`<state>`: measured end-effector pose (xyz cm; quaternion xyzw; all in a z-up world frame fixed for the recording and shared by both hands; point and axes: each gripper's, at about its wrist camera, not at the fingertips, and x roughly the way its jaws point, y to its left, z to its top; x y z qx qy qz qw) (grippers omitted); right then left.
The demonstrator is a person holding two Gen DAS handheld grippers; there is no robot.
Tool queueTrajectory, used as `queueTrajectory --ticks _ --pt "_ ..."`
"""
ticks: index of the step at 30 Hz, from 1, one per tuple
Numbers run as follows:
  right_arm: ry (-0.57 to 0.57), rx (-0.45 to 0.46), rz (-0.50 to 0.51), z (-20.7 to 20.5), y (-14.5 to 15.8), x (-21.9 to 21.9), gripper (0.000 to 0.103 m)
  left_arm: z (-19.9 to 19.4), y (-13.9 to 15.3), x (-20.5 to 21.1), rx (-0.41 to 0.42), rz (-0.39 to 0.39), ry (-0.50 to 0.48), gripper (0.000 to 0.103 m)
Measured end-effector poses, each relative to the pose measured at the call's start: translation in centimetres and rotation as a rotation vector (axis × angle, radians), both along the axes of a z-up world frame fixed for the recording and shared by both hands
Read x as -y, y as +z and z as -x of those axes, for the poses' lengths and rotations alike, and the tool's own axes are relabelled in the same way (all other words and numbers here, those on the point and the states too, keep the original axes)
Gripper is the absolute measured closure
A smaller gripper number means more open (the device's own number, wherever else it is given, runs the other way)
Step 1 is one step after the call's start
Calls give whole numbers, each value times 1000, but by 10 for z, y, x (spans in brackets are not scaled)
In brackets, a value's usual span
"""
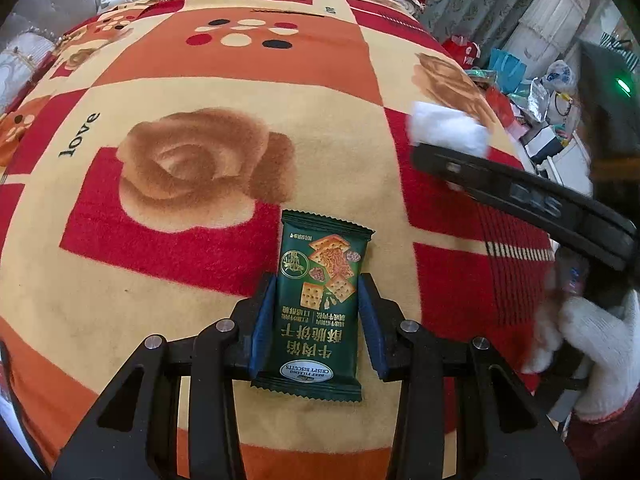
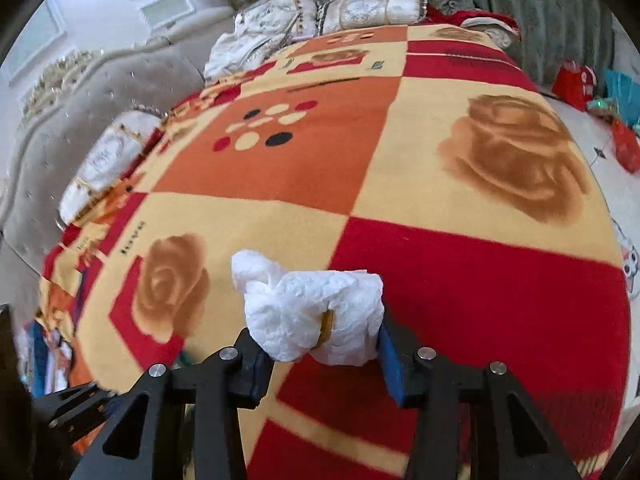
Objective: Collect trash
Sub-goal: 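Grasp the green snack bar pack with the left gripper while the right gripper grasps the white cloth, then carry the green snack pack and white cloth in both grippers over the black bin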
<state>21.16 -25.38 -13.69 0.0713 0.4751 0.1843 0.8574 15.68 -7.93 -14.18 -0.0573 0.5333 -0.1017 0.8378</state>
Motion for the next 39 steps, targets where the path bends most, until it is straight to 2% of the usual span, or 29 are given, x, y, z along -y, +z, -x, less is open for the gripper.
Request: queueTrajectory --ticks 3,8,17,39 --pt "5 10 -1 19 9 15 61 6 5 1 1 28 -7 65" --pt "-21 14 -26 57 18 45 61 17 14 17 18 22 -31 65" --pt "-116 25 -12 117 28 100 61 35 37 59 71 19 -106 65" --pt "-331 39 32 186 42 214 61 62 72 187 135 37 -329 65"
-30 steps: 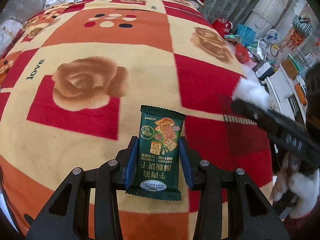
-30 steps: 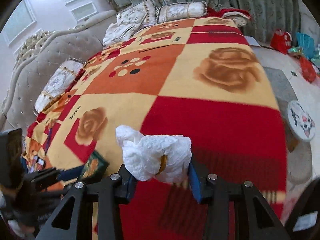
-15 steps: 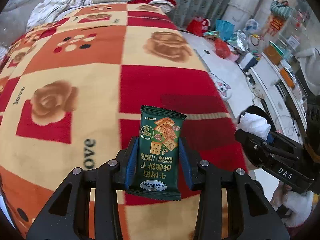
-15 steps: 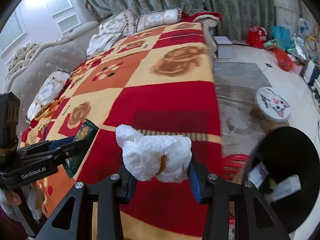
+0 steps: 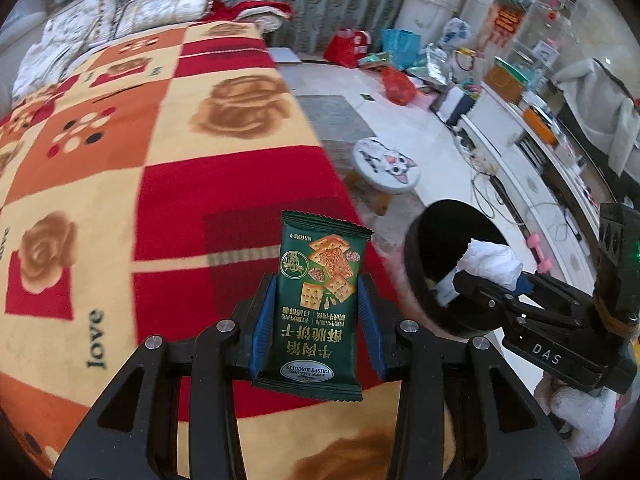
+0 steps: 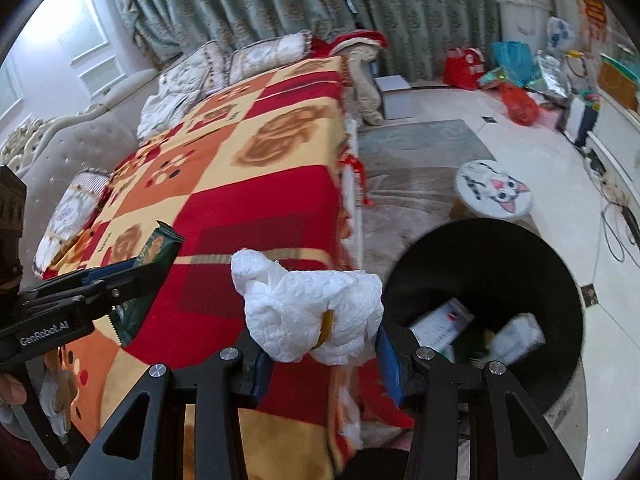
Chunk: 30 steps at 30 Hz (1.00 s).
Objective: Collect trash
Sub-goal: 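Carry the green snack pack and white cloth in both grippers over the black bin, then open the right gripper over the bin while the left gripper releases the green snack pack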
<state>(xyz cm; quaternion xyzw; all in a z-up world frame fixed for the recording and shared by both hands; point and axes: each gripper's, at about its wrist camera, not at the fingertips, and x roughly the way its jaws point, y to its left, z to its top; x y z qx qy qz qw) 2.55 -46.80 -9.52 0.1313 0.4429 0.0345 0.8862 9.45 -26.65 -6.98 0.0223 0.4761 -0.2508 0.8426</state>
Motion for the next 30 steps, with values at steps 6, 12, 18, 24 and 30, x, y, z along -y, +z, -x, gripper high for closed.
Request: queueTrajectory --ticks 6,12,18,24,30 --pt "-86 -10 -9 13 -3 40 60 3 0 41 -11 2 -67 65" --pt "-142 -34 -24 19 -14 69 59 5 -3 79 -17 -2 -125 65" --pt "-177 -54 -41 20 -23 88 58 5 -10 107 -33 -9 -161 65" --pt "-215 -71 -60 21 -28 103 54 3 -18 124 -52 -9 -182 65" --pt "-249 -56 -103 27 -27 115 32 1 -25 134 -76 -1 -195 65"
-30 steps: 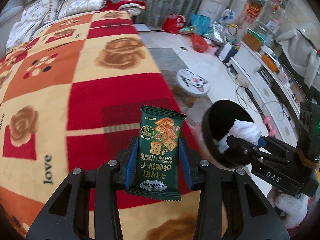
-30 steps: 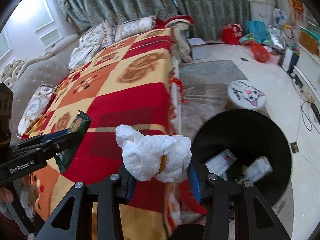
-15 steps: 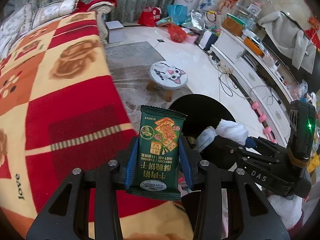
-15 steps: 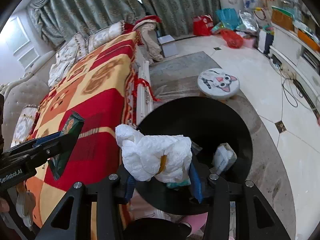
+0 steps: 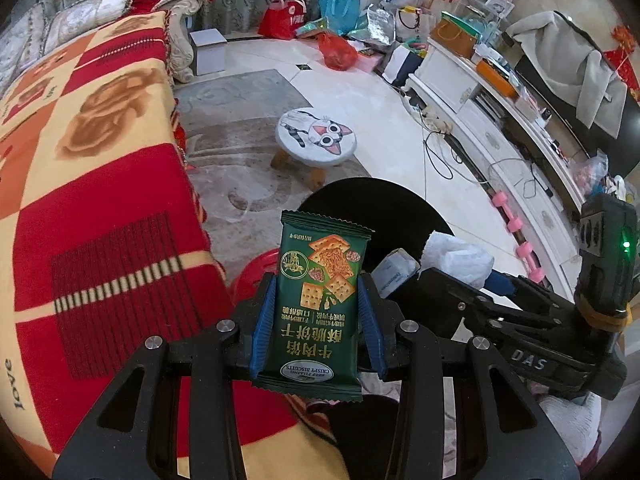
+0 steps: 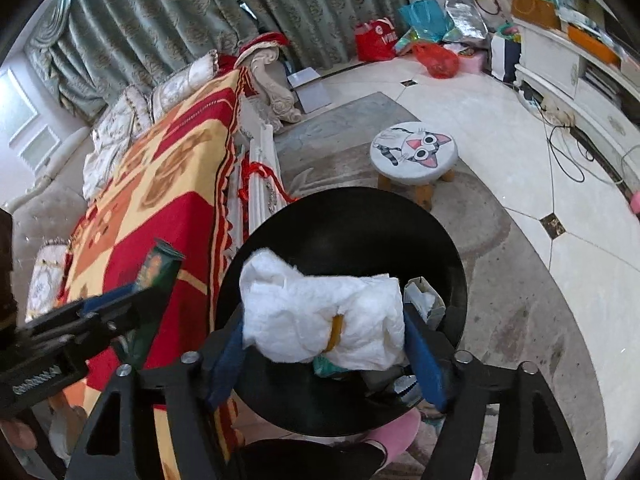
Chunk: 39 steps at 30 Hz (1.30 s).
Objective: Collect trash
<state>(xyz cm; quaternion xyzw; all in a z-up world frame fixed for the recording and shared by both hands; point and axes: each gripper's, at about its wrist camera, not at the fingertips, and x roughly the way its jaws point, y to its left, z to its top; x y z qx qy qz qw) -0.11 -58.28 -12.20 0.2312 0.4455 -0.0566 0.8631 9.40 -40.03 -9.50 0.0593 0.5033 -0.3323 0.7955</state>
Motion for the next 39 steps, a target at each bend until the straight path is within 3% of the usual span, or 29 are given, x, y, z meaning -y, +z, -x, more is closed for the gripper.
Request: queueTrajectory --ticks 11,25,27,29,31,39 --pt "-11 14 -21 5 0 9 23 -6 -9 11 -26 -5 -9 65" --pt "-69 46 17 29 15 19 22 -1 -11 29 -22 21 -41 64" --pt "-71 50 26 32 18 19 22 0 -10 28 -13 24 -46 62" --pt "-67 56 45 34 21 16 22 1 -8 27 -14 38 -47 51" --pt "-68 61 66 36 24 13 22 1 -5 23 -10 56 -44 46" --pt "-77 107 144 42 42 -5 22 13 17 6 81 53 -2 45"
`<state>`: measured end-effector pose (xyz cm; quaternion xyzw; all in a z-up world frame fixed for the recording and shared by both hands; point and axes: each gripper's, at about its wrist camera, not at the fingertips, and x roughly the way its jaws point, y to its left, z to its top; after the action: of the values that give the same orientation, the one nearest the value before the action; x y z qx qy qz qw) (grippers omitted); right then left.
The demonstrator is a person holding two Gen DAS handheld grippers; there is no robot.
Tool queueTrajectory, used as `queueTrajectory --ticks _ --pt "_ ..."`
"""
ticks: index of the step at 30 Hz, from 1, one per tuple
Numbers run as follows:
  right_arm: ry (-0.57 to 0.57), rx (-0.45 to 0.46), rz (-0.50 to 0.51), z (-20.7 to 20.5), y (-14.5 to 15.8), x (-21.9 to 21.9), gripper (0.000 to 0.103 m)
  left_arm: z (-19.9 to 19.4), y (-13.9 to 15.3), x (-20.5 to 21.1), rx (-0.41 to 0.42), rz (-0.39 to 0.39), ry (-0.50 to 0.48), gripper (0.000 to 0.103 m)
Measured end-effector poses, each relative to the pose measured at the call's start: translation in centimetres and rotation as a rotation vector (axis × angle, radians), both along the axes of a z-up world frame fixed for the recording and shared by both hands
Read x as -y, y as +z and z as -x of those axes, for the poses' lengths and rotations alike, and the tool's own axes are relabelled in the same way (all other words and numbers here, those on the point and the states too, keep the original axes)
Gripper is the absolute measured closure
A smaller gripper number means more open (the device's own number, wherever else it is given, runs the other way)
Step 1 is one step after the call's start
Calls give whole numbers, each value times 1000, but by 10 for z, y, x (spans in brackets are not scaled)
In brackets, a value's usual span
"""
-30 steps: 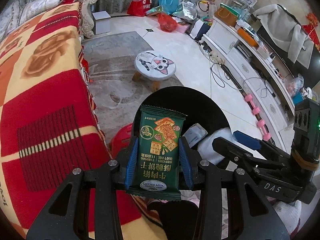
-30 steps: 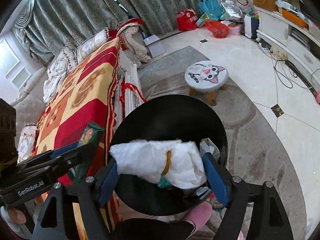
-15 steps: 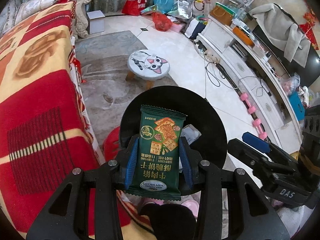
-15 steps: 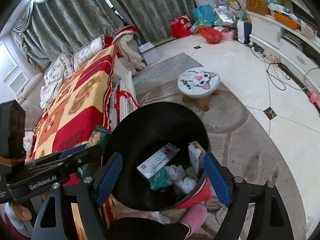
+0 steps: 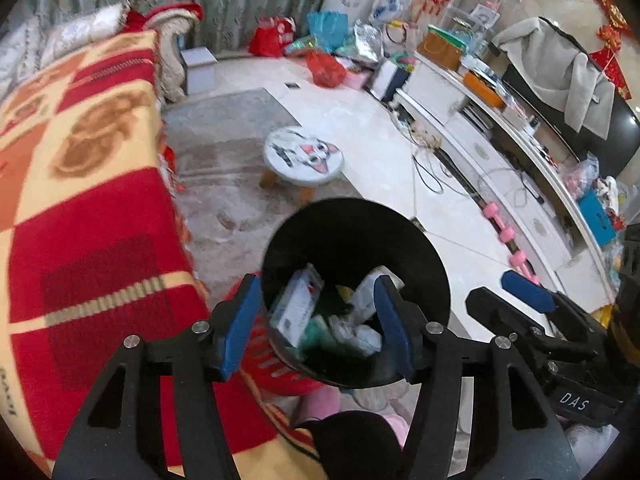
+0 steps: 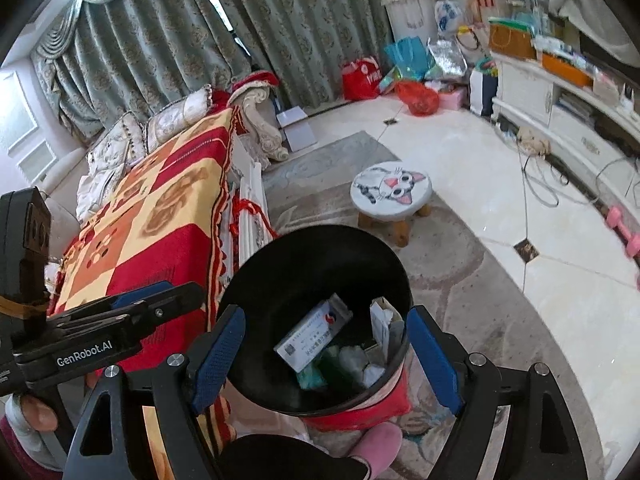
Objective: Collect trash
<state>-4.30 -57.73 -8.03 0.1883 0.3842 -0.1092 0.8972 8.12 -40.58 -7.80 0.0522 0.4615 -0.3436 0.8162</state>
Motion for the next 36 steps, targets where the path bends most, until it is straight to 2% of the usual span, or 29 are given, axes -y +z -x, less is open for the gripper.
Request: queueTrajectory --ticks 12,24,36 --pt "-40 108 165 7 47 -47 22 39 63 -61 279 10 115 45" --pt "-72 204 245 20 81 -84 22 51 90 -111 357 63 184 45" --pt "-57 258 289 23 100 -105 21 60 98 -128 398 80 216 45"
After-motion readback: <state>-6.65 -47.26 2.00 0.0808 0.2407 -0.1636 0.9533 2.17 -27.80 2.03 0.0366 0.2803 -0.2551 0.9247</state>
